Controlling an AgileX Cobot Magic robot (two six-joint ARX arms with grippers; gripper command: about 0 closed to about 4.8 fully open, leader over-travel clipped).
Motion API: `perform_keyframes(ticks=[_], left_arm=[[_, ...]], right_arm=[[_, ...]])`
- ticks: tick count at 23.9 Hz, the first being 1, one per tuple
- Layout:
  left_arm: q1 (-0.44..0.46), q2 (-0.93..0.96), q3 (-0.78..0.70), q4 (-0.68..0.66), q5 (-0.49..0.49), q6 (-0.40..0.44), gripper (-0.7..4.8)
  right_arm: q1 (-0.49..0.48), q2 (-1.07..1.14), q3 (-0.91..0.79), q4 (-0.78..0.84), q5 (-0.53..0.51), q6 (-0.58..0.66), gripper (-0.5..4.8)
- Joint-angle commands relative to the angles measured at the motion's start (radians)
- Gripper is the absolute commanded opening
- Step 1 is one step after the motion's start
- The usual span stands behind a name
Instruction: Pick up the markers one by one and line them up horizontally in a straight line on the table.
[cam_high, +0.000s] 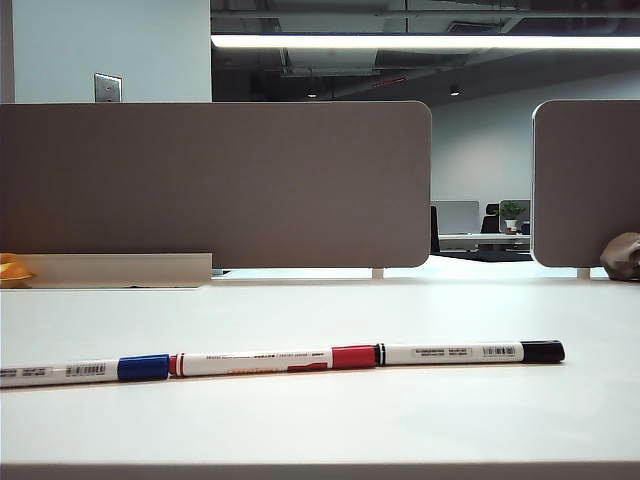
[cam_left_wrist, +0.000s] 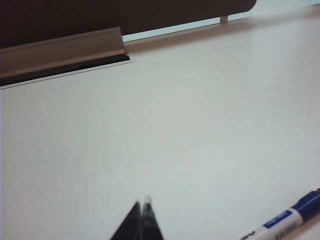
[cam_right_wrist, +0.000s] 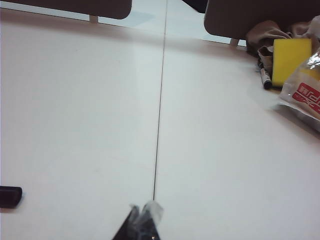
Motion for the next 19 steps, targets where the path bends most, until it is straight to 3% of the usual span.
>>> perform_keyframes(ticks=[1, 14, 19], left_arm=[[-0.001, 0.002, 0.001, -0.001, 0.004, -0.003, 0.04], [-0.001, 0.002, 0.001, 0.000, -0.001, -0.003, 0.03], [0.000, 0.002, 0.001, -0.003, -0.198, -0.004, 0.03]], right_arm=[[0.000, 0.000, -0.007, 0.005, 0.000, 0.005, 0.00], [0.001, 0.000, -0.007, -0.001, -0.037, 0.047, 0.00], [0.001, 0.000, -0.007, -0.001, -0.038, 0.069, 0.00]])
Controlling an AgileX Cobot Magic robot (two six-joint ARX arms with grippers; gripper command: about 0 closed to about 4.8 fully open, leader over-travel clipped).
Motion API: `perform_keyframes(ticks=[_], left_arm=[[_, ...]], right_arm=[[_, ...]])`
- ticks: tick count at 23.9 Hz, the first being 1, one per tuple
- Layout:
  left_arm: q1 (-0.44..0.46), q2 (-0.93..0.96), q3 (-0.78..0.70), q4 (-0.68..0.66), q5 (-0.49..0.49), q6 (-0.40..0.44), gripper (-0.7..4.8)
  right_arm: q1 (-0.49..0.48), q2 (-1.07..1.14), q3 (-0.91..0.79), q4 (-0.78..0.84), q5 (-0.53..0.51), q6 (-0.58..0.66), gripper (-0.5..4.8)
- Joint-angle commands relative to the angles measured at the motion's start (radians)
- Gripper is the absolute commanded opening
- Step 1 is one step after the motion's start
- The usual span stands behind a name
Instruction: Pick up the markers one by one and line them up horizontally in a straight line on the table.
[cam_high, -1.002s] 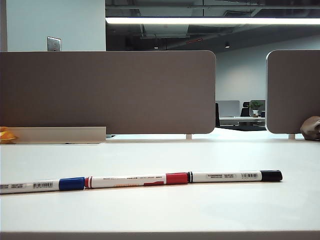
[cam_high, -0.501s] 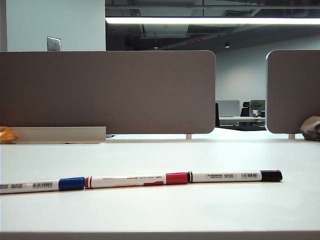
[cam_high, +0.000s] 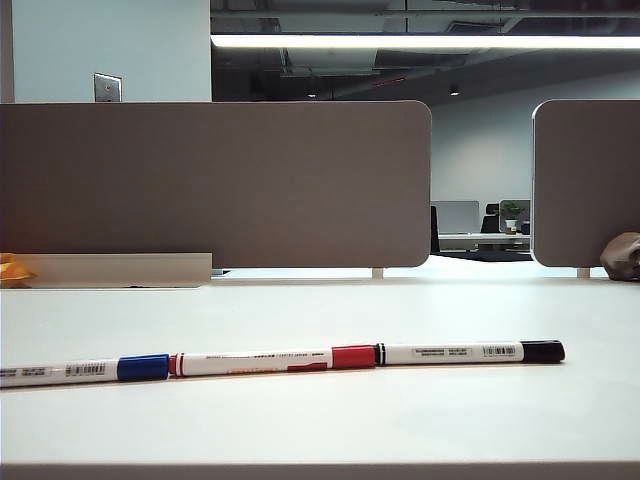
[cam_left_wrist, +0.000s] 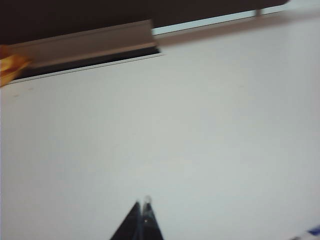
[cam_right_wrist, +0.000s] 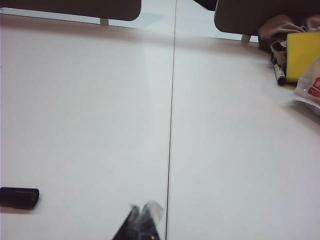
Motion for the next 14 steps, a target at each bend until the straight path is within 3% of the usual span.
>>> perform_keyframes(ticks=[1, 5, 14], left_arm=[[0.002, 0.002, 0.002, -0.001, -0.065, -0.021, 0.03], [0.001, 0.002, 0.002, -0.001, -0.050, -0.092, 0.04], [0.001, 0.002, 0.002, -0.001, -0.050, -0.092, 0.03]], right_arm=[[0.000, 0.000, -0.007, 0.002, -0.002, 0.043, 0.00], [0.000, 0.000, -0.007, 0.002, 0.000, 0.049, 0.00], [0.000, 0.000, -0.007, 0.002, 0.000, 0.049, 0.00]])
